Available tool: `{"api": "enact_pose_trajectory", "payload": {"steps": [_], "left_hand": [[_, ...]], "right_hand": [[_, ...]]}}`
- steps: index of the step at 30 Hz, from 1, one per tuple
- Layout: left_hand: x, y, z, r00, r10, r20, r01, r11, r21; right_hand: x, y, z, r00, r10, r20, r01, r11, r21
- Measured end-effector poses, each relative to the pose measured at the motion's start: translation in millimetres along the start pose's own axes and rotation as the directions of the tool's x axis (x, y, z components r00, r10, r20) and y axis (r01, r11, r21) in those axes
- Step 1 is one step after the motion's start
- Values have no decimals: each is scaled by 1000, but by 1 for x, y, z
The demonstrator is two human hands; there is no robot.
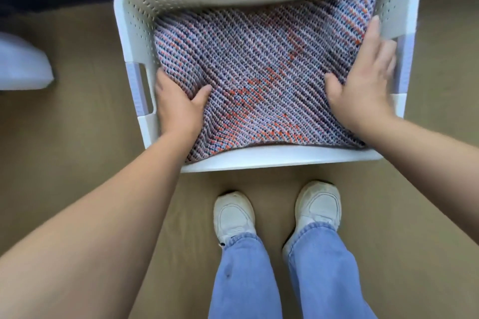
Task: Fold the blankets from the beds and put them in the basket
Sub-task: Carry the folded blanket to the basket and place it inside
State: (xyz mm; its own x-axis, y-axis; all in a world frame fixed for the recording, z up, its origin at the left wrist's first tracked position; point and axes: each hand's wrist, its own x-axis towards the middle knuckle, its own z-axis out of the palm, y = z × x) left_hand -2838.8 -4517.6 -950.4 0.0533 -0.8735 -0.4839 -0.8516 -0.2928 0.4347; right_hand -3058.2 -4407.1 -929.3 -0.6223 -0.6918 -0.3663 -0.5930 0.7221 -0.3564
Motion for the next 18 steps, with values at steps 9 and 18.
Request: {"api": "enact_pose_trajectory", "payload": {"steps": [9,18], "left_hand": [[-37,-8,-14,796,459,394,-604,645,469],[6,-41,37,884,158,441,-441,598,669]], "right_hand": [[-3,4,-11,821,-310,480,507,782,-362],[32,34,45,828,-138,543,508,595,-623]]}}
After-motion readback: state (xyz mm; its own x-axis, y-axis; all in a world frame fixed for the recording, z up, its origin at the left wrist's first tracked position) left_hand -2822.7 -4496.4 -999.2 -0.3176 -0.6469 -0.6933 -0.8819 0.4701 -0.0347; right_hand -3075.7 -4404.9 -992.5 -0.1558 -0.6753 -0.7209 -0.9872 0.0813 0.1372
